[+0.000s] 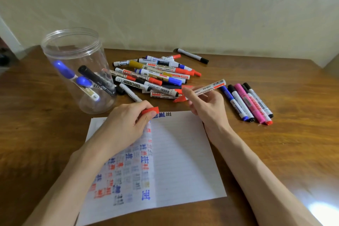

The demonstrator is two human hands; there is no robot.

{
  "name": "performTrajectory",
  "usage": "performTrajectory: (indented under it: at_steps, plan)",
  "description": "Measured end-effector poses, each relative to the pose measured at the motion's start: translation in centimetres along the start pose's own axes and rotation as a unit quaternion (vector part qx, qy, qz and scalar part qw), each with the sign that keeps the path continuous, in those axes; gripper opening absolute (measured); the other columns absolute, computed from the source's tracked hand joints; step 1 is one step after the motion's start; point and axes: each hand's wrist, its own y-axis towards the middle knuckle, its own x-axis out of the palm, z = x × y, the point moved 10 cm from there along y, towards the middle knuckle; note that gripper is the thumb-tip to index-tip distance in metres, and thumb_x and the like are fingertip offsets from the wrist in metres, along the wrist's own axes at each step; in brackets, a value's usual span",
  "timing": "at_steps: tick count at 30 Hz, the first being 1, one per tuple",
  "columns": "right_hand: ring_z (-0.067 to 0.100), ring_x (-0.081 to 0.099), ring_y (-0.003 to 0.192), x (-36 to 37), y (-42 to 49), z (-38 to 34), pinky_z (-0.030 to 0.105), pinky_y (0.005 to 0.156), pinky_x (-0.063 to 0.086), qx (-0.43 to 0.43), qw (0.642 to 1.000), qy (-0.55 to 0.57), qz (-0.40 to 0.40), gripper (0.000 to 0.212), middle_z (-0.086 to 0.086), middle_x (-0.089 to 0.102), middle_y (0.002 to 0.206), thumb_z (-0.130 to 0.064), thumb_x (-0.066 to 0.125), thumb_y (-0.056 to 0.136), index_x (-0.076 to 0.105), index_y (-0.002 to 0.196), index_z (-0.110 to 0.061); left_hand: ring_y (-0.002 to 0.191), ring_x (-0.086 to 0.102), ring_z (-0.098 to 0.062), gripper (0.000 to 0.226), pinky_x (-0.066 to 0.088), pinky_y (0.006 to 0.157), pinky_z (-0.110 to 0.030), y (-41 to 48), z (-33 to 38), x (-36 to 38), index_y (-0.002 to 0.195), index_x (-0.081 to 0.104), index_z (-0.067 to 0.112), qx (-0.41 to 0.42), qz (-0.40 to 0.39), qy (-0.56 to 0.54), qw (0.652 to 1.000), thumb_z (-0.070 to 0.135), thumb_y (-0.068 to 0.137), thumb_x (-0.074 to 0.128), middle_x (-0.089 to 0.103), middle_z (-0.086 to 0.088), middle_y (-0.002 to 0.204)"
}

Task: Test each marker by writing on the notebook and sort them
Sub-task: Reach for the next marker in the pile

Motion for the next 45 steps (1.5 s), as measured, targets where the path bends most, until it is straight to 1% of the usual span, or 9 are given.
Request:
performTrajectory:
  at_steps: [6, 13, 17, 19, 23, 28, 31, 39, 45]
  plan:
    - [-0.004, 0.064, 0.068, 0.7, -0.2, 0.5, 0.017, 0.065, 0.048, 0.003, 0.999, -0.032, 0.012, 0.014, -0.009, 0.076, 0.079, -0.035, 0.081, 0.091, 0.077, 0.091, -0.022, 0.080, 0.066, -0.013, 0.032, 0.056, 0.077, -0.042, 1.1, 0.4, 0.2, 0.100, 0.056, 0.026, -0.081, -0.003, 0.126, 0.989, 0.046, 0.108, 0.034, 0.065, 0.008, 0.082]
    - [0.003, 0.073, 0.083, 0.8, -0.4, 0.2, 0.021, 0.073, 0.053, -0.007, 0.999, -0.047, 0.023, 0.013, -0.007, 0.079, 0.087, -0.033, 0.078, 0.091, 0.078, 0.091, -0.020, 0.080, 0.067, -0.020, 0.039, 0.052, 0.069, -0.038, 1.9, 0.2, -0.6, 0.099, 0.059, 0.019, -0.142, 0.037, 0.159, 0.976, 0.047, 0.109, 0.033, 0.069, 0.001, 0.087]
    - [0.006, 0.075, 0.084, 0.9, -0.6, -0.3, 0.015, 0.070, 0.052, -0.028, 0.998, -0.050, 0.016, 0.011, -0.004, 0.080, 0.087, -0.028, 0.077, 0.093, 0.077, 0.092, -0.016, 0.057, 0.056, -0.013, 0.032, 0.033, 0.049, -0.027, 1.0, 2.5, -0.8, 0.093, 0.051, 0.019, -0.063, 0.189, 0.093, 0.976, 0.042, 0.109, 0.034, 0.059, 0.008, 0.070]
    - [0.005, 0.076, 0.083, 1.0, -0.7, -0.3, 0.013, 0.068, 0.052, -0.037, 0.998, -0.054, 0.010, 0.010, -0.003, 0.080, 0.086, -0.026, 0.076, 0.094, 0.076, 0.092, -0.015, 0.052, 0.053, -0.008, 0.027, 0.036, 0.045, -0.028, 0.3, 3.1, -0.2, 0.091, 0.047, 0.021, -0.010, 0.208, 0.055, 0.976, 0.039, 0.108, 0.036, 0.054, 0.012, 0.064]
    - [0.007, 0.076, 0.084, 1.2, -0.6, -0.5, 0.015, 0.070, 0.055, -0.042, 0.997, -0.067, 0.008, 0.011, -0.003, 0.080, 0.087, -0.027, 0.076, 0.094, 0.075, 0.092, -0.017, 0.059, 0.062, -0.011, 0.028, 0.052, 0.051, -0.040, 0.0, 1.5, 0.3, 0.095, 0.052, 0.022, 0.015, 0.192, -0.034, 0.981, 0.039, 0.110, 0.036, 0.062, 0.006, 0.069]
    - [0.002, 0.070, 0.074, 1.0, -0.5, -0.1, 0.020, 0.066, 0.051, -0.011, 0.997, -0.081, 0.016, 0.018, -0.006, 0.078, 0.082, -0.035, 0.077, 0.093, 0.076, 0.090, -0.017, 0.076, 0.066, -0.003, 0.027, 0.049, 0.061, -0.018, 0.2, -0.5, 0.7, 0.103, 0.060, 0.023, -0.019, 0.168, -0.132, 0.977, 0.041, 0.108, 0.040, 0.062, 0.016, 0.078]
    - [-0.002, 0.066, 0.065, 1.0, -0.4, 0.1, 0.019, 0.062, 0.050, 0.017, 0.996, -0.084, 0.005, 0.020, -0.010, 0.074, 0.074, -0.040, 0.078, 0.092, 0.075, 0.089, -0.020, 0.078, 0.067, -0.007, 0.027, 0.050, 0.066, -0.021, 0.5, -1.7, 0.9, 0.110, 0.064, 0.025, -0.047, 0.159, -0.187, 0.968, 0.041, 0.108, 0.044, 0.066, 0.009, 0.081]
    - [0.005, 0.074, 0.073, 1.0, -0.9, -1.1, 0.018, 0.066, 0.056, -0.092, 0.986, -0.141, -0.006, 0.013, -0.006, 0.076, 0.079, -0.025, 0.077, 0.096, 0.073, 0.090, -0.014, 0.075, 0.066, -0.017, 0.024, 0.054, 0.062, -0.042, 0.5, -1.1, 0.2, 0.101, 0.063, 0.023, -0.030, 0.174, -0.205, 0.963, 0.042, 0.105, 0.050, 0.066, 0.003, 0.075]
    - [0.005, 0.074, 0.076, 0.6, -0.5, -0.6, 0.015, 0.067, 0.057, -0.081, 0.983, -0.165, 0.017, 0.010, -0.005, 0.077, 0.082, -0.026, 0.077, 0.093, 0.075, 0.091, -0.017, 0.081, 0.068, -0.012, 0.021, 0.057, 0.064, -0.036, 0.6, -1.2, 0.0, 0.107, 0.065, 0.023, -0.040, 0.183, -0.220, 0.957, 0.040, 0.105, 0.053, 0.069, 0.007, 0.080]
